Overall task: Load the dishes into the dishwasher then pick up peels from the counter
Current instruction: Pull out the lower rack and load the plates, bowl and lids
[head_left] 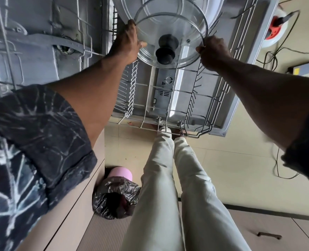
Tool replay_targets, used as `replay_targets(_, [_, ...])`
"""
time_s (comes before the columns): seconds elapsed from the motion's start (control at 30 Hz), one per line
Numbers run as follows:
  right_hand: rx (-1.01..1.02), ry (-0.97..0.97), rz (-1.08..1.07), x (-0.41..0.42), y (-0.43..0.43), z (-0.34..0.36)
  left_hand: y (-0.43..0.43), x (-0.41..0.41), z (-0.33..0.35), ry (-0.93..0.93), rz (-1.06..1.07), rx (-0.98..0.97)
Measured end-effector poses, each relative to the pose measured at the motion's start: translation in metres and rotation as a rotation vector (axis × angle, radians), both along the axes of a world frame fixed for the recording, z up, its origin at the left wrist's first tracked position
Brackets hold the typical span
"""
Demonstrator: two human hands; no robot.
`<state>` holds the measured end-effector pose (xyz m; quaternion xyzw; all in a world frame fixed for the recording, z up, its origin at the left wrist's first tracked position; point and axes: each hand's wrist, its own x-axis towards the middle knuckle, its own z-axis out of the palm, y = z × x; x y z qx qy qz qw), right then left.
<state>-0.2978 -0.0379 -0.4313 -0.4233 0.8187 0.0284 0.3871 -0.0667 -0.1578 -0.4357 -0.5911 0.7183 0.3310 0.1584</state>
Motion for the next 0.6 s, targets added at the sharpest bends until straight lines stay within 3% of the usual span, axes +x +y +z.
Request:
replay_targets(0.4, [0.089,-0.006,0.053,-0.002,-0.006,0.026,0.023,-0.003,0.012,-0.06,0.063,-0.049])
replay_targets(0.6, [-0.037,0.047,0.136,0.001,0.006,0.059,0.04,0.002,0.026,-0.118,-0.003,-0.073])
